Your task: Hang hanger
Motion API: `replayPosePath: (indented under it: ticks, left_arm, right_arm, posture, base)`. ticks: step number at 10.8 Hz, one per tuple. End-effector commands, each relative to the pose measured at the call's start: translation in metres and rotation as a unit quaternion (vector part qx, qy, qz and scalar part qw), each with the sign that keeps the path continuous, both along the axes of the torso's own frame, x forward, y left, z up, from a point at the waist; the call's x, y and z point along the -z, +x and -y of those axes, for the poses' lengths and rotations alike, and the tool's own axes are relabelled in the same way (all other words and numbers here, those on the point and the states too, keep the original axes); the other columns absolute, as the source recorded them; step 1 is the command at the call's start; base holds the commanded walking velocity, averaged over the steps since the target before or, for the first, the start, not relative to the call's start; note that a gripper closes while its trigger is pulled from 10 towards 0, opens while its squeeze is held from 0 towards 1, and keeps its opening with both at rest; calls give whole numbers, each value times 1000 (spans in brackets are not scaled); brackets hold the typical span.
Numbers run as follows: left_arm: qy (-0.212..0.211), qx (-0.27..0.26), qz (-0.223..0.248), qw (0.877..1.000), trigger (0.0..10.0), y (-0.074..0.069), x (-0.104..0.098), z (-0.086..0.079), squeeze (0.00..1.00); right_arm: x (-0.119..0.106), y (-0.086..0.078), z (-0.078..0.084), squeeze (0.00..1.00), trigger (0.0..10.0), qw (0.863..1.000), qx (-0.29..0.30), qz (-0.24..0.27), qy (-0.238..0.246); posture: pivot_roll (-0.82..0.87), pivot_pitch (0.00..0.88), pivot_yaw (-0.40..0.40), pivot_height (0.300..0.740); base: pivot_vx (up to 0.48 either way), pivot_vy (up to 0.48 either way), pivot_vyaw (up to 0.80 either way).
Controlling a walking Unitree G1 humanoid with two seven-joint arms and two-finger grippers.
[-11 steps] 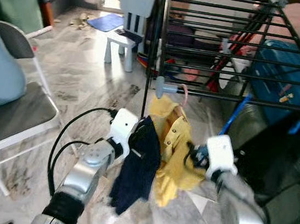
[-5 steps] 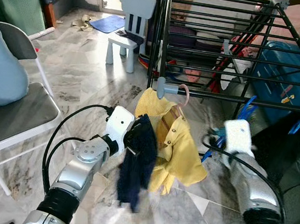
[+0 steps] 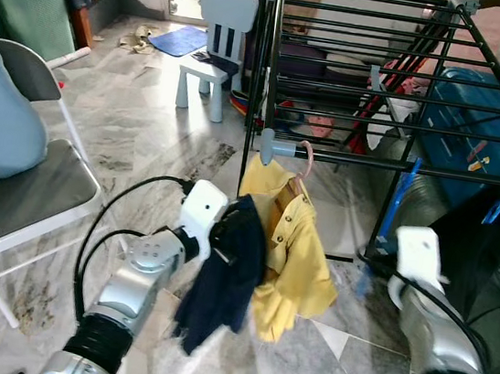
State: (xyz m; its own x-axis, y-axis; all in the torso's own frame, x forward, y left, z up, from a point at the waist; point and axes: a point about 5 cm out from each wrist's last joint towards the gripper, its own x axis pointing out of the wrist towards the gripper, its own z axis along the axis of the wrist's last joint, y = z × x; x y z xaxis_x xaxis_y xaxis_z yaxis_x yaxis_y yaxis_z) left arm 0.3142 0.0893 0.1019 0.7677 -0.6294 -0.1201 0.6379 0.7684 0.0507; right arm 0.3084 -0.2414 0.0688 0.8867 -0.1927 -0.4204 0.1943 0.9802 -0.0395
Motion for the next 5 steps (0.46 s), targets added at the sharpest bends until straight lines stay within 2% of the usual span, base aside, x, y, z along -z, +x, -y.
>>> replayPosePath:
  ticks: [1, 3, 5]
  left_arm:
    - [-2, 12, 14, 1000, 10000, 3, -8, 4, 0]
    - [-1, 6, 14, 1000, 10000, 3, -7, 2, 0]
    - [3, 12, 13, 1000, 10000, 2, -5, 5, 0]
  right_arm:
    - [-7, -1, 8, 0, 10000, 1000, 14, 11, -2]
    - [-10, -5, 16, 0, 10000, 1000, 16, 21, -11]
    - [-18, 3, 16, 0, 10000, 999, -20, 32, -28]
  posture:
    - [44, 0, -6, 740]
    - [41, 0, -8, 740]
    - [37, 0, -6, 740]
  base:
    - [0, 0, 0]
    - [0, 0, 0]
    - [0, 0, 0]
